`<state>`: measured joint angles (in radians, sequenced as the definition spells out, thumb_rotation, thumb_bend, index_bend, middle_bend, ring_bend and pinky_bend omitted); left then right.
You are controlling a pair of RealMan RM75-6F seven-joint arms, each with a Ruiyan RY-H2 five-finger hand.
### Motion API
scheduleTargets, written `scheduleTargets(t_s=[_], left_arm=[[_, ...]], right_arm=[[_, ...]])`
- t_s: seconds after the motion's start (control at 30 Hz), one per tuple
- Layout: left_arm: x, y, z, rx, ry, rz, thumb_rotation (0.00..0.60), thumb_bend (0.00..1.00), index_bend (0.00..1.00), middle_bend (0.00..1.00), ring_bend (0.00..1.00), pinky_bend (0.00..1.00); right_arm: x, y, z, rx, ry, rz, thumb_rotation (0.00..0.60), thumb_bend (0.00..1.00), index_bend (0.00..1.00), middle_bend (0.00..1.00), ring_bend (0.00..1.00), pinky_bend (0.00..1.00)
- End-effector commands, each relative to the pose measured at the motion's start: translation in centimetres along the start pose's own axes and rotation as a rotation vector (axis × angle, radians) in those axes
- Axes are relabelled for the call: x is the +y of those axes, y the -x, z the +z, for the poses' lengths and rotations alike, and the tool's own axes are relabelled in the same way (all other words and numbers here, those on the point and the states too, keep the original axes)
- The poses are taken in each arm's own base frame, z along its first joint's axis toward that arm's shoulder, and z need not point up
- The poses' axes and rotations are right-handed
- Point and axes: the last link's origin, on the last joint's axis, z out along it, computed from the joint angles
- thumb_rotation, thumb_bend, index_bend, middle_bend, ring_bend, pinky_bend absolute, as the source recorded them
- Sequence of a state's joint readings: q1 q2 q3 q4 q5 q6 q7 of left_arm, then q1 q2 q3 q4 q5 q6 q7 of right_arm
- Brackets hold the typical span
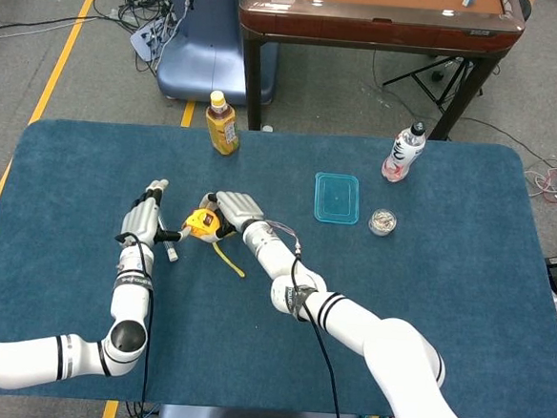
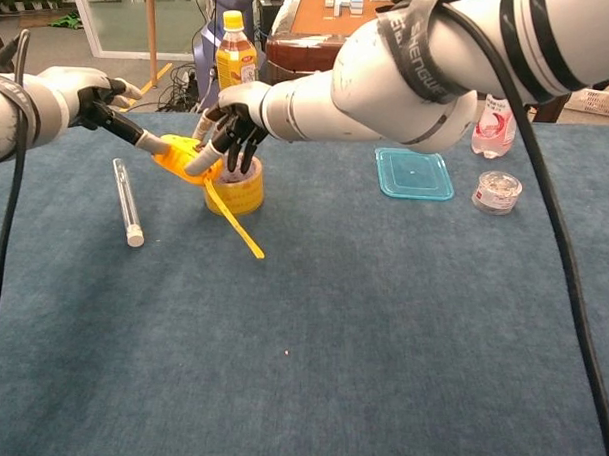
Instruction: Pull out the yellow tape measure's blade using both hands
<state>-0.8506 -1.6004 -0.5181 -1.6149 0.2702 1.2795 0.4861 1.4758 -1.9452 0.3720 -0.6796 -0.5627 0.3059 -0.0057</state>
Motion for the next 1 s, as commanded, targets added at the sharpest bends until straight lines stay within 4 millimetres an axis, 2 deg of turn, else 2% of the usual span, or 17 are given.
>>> scheduleTargets(t_s=[0.03, 0.9, 1.0], left_arm=[[0.0, -0.1, 0.1, 0.005, -0.002, 0.002, 0.6, 0.2, 0.0, 0.0, 0.0, 0.0], [-1.5, -1.8, 0.8, 0.063, -0.038, 0.056, 0.6, 0.2, 0.0, 0.0, 0.0, 0.0], [-1.5, -1.9, 0.9, 0.061, -0.041, 0.059, 0.6, 0.2, 0.03, 0.0, 0.0, 0.0]], right_arm=[[0.1, 0.0, 0.0, -0.004, -0.001, -0.001, 0.6, 0.61, 0.64, 0.63, 0.52, 0.42], [1.0, -0.8, -0.5, -0.008, -0.003, 0.0, 0.6, 0.61, 0.65, 0.63, 0.53, 0.42], [0.8, -0.9, -0.6, -0.008, -0.008, 0.001, 0.6, 0.61, 0.65, 0.63, 0.53, 0.42]])
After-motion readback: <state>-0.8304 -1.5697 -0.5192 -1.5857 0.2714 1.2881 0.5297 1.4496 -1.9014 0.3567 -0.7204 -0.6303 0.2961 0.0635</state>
